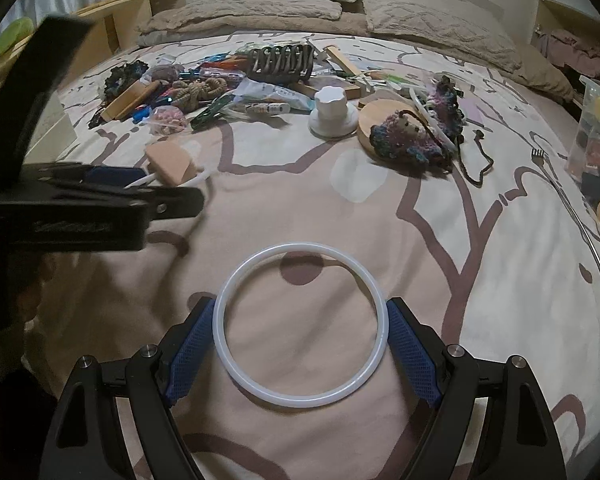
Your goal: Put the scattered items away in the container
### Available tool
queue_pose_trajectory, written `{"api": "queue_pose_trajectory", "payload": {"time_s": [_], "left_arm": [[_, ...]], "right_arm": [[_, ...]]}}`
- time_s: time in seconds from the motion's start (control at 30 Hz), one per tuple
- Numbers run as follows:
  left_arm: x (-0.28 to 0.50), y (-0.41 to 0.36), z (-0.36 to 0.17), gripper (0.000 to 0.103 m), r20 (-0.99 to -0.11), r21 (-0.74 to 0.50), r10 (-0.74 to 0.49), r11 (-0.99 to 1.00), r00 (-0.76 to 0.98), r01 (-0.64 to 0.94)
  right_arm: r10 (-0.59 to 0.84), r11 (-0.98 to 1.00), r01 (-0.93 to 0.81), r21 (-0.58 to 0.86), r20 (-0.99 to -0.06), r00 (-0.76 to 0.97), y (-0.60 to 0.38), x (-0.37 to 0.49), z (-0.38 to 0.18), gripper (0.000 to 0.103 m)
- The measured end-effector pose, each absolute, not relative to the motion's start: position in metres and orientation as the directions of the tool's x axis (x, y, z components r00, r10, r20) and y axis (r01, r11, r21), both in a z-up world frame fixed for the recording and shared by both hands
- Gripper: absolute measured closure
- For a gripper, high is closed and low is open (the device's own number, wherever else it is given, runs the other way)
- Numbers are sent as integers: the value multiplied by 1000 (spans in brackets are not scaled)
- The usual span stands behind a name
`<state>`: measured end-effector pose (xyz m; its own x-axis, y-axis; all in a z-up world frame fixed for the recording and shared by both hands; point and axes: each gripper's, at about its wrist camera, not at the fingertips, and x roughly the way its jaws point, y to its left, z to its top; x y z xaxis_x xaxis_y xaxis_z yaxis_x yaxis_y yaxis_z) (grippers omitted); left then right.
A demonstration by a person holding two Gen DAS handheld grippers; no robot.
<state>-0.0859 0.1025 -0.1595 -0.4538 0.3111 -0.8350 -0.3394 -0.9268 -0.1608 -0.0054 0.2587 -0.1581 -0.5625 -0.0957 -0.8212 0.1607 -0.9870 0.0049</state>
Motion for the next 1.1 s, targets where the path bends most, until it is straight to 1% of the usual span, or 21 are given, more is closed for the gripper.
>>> {"api": "queue_pose_trajectory", "payload": {"time_s": [0.1,0.13,0.17,0.2,0.23,0.3,0.43,0.47,0.5,0.53,0.6,0.7,0.9,0.97,1.1], "left_arm": [[-75,92,-153,20,-828,-195,336,-923,-449,-331],[-71,87,-149,22,-823,-213,350,-921,-448,-327],[-68,83,-145,32,-816,-238,370,-915,-445,-325],[-65,79,-141,54,-808,-265,393,-908,-438,-325],[-63,75,-137,56,-800,-291,414,-901,-434,-322],[-58,69,-128,56,-781,-309,432,-895,-450,-323],[-53,65,-118,56,-772,-264,402,-907,-492,-327],[-53,64,-119,55,-774,-262,401,-908,-490,-328],[-53,63,-121,46,-779,-264,400,-908,-483,-326],[-53,62,-123,25,-783,-272,401,-909,-475,-317],[-52,59,-126,4,-782,-302,416,-904,-463,-302],[-51,61,-129,3,-772,-355,468,-879,-429,-320],[-63,76,-137,3,-796,-329,438,-892,-417,-308],[-67,87,-141,3,-805,-311,421,-899,-418,-308],[-67,114,-153,3,-826,-214,355,-916,-438,-339]], "right_arm": [[-105,-986,165,13,-818,-565,256,-2,-155,18],[-108,-986,165,16,-816,-567,256,-1,-153,18],[-111,-986,164,20,-815,-569,255,0,-152,18],[-115,-986,164,24,-813,-571,255,0,-151,18],[-117,-986,164,26,-810,-574,254,1,-149,18],[-118,-986,162,28,-806,-580,253,2,-146,18],[-115,-987,159,26,-801,-587,251,2,-142,18],[-115,-987,159,25,-800,-588,250,3,-141,18],[-115,-987,160,24,-800,-590,250,4,-140,18],[-114,-987,161,22,-799,-591,249,5,-140,18],[-113,-986,163,18,-798,-593,248,6,-138,18],[-110,-987,160,16,-797,-594,248,8,-138,18],[-96,-990,139,16,-799,-594,257,9,-137,18],[-82,-992,127,7,-798,-597,261,9,-137,18],[-58,-996,93,2,-799,-599,274,9,-136,18]]}}
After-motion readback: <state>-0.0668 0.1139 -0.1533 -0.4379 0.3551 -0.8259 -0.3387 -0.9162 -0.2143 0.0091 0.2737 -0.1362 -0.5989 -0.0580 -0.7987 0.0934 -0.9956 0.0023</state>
